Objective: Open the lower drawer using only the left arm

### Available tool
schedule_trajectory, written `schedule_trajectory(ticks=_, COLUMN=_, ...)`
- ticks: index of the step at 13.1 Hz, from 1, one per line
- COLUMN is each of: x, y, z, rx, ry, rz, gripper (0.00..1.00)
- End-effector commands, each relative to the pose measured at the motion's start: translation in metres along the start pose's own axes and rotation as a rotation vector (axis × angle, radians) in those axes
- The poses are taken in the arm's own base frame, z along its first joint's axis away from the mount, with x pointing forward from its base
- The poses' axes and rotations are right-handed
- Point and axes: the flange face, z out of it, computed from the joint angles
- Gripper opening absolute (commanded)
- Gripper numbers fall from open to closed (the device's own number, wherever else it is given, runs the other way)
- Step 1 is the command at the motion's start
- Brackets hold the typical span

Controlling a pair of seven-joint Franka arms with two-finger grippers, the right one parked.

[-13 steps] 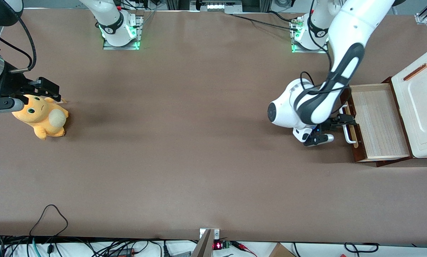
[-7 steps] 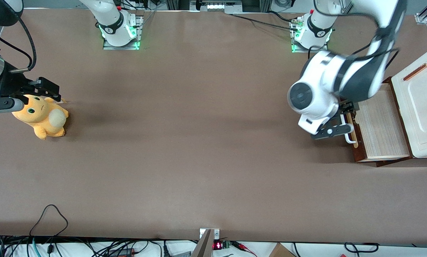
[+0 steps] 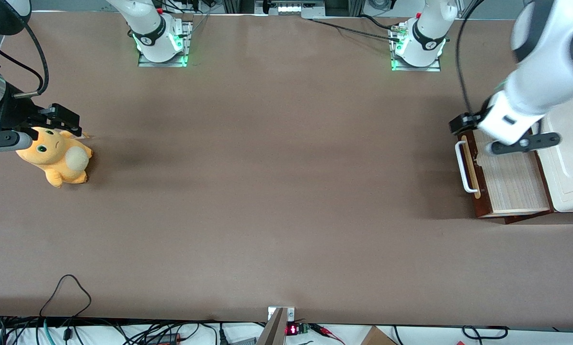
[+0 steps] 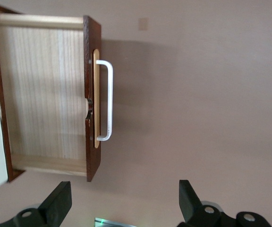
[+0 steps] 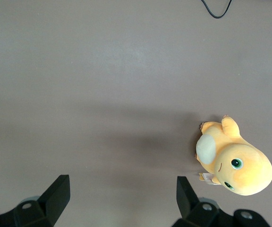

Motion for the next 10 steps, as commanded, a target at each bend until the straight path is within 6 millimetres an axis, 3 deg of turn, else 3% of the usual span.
schedule_trajectory(ticks=1, x=-0.008, y=-0.041, z=-0.021, rx=-0.093, ry=0.071, rz=0.134, gripper=1.00)
schedule_trajectory(ticks=3, x=-0.014, y=-0.065, z=-0.030, rx=-0.099, ry=0.119, rz=0.210, gripper=1.00)
schedule_trajectory(ticks=10, x=-0.017, y=-0.071, z=-0.038, rx=-0.093, ry=0.142, rz=0.214, gripper=1.00)
